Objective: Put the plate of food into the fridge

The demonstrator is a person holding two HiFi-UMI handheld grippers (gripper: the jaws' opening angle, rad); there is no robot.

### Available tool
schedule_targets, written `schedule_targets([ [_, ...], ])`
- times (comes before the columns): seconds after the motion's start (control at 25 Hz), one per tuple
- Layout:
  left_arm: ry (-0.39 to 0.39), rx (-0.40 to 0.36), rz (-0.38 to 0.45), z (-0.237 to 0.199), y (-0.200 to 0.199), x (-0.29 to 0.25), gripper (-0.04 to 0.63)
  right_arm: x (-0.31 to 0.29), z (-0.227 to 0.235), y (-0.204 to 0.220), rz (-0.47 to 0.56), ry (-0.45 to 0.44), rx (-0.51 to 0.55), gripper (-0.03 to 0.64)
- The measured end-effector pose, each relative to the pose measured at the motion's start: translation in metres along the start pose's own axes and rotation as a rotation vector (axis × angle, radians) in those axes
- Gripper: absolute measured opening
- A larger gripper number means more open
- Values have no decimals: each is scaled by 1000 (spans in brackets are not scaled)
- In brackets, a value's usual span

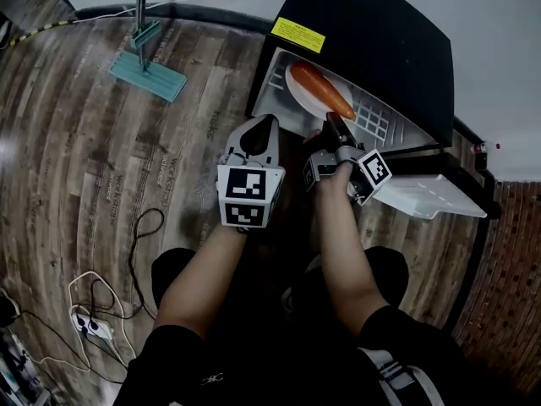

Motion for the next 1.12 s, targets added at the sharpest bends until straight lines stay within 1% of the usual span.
schedule_targets([
  [0.08,-2,-45,11,-6,1,4,-3,-17,3,4,40,12,-3,35],
  [0.16,-11,-60,2,-16,7,5,-3,-32,6,5,76,3,-12,35],
  [0.2,-14,-52,-4,-22,10,3,-3,-39,8,5,88,2,-8,35],
  [0.36,-13,37,-25,-37,9,-5,-3,-66,7,7,95,14,28,35],
  [0.56,41,47,-47,-37,15,-10,-3,-91,4,9,143,55,43,49],
  [0.64,48,54,-48,-38,15,-13,-3,-98,2,7,155,65,78,49],
  [0.72,54,59,-46,-38,14,-15,-3,-102,-2,5,145,77,133,51],
  [0.8,61,58,-47,-37,15,-18,-3,-104,-6,5,101,95,205,51],
  [0.88,68,66,-55,-35,16,-21,-3,-104,-11,6,26,126,311,76],
  [0.92,71,74,-60,-35,16,-22,-3,-103,-13,5,-17,151,379,100],
  [1.0,77,83,-62,-33,15,-23,-3,-103,-19,3,-99,223,513,109],
  [1.08,79,82,-61,-33,15,-24,-3,-103,-23,2,-196,282,615,118],
  [1.12,81,82,-63,-33,15,-25,-3,-104,-25,2,-258,293,648,125],
])
Point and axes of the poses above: the fingertips, and each gripper's own axes: x backward along the fingers, z to its right, y out of its underside, the point moved 10 cm from there along x, backward along the fingers, and after that the axes turned 11 degrees about -y, right-handed, at the moved point
